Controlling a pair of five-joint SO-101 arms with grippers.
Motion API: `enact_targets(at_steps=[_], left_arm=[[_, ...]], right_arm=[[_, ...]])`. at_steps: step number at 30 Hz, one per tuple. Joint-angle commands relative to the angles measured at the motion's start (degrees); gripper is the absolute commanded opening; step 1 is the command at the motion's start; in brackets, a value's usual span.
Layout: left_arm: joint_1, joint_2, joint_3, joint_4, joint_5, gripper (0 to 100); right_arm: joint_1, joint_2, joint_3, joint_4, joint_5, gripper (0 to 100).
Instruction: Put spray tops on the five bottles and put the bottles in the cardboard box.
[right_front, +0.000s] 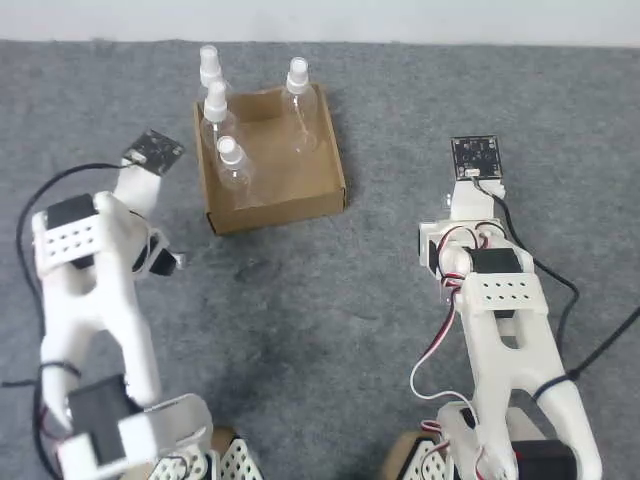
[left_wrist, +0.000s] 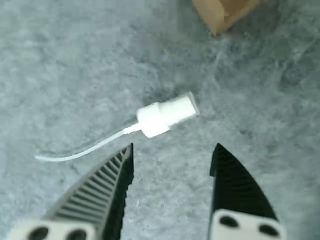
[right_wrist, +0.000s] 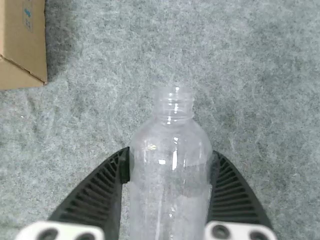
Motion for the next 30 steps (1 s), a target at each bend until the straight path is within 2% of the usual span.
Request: enact_targets(at_steps=[1,13,23,30], left_arm=[[0.44,4.4,-5.41,-1.32,-4.13,23],[0.7,13.1,-12.44,-1.32,-14.07,23],[3.69,19.16,-13.67,-1.32,-14.59,23],[2.55,22.51,-13.67,-1.41,-18.99,23]], right_arm=[[0.66,-2.86,-1.41,-0.92,-0.09,11.8],[0.66,-2.77,-1.41,-1.27,-0.09,11.8],[0.66,-2.77,-1.41,-1.1,-0.09,11.8],[0.66,-2.86,-1.41,-1.27,-0.09,11.8]])
